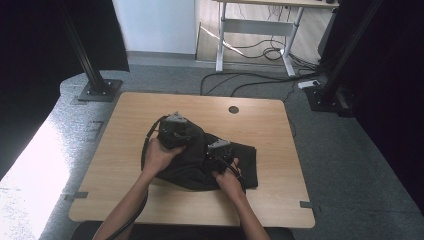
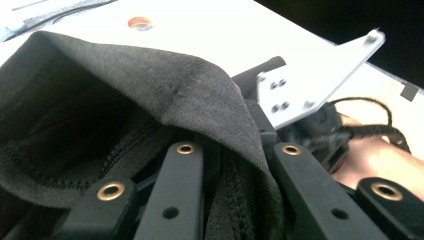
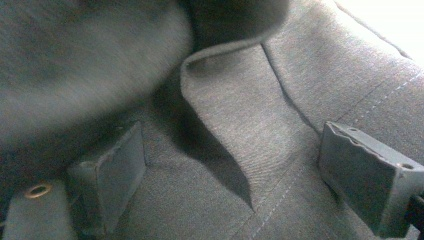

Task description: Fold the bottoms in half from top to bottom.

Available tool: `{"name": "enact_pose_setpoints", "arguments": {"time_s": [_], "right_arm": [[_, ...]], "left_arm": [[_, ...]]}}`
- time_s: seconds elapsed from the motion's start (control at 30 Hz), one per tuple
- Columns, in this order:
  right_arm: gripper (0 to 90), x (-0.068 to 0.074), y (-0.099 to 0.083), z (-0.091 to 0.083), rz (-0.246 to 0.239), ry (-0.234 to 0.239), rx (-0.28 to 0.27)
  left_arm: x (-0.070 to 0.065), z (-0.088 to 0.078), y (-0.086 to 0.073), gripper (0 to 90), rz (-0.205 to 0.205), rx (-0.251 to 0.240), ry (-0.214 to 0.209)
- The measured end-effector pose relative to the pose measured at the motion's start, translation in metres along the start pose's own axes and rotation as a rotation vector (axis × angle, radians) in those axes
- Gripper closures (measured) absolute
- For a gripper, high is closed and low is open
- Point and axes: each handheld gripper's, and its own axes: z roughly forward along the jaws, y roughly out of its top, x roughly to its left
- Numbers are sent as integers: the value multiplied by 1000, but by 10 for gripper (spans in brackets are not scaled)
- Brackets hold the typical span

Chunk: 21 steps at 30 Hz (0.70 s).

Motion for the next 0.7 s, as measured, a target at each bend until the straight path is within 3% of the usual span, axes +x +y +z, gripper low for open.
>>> {"name": "enact_pose_setpoints", "arguments": {"time_s": [0.17, 0.43, 0.53, 0.6, 0.7], "right_arm": [[116, 1, -1, 0, 1, -4, -10], [109, -2, -1, 0, -6, 18, -17], [119, -5, 2, -2, 4, 58, -14], [139, -11, 6, -13, 27, 89, -32], [134, -21, 11, -37, 35, 51, -63]], "left_arm": [[-14, 18, 12, 810, 30, 23, -6], [-15, 23, 16, 808, 50, 52, 56], [-15, 23, 14, 808, 75, 67, 98], [-14, 21, 12, 808, 77, 67, 114], [-9, 18, 9, 808, 72, 69, 127]]}}
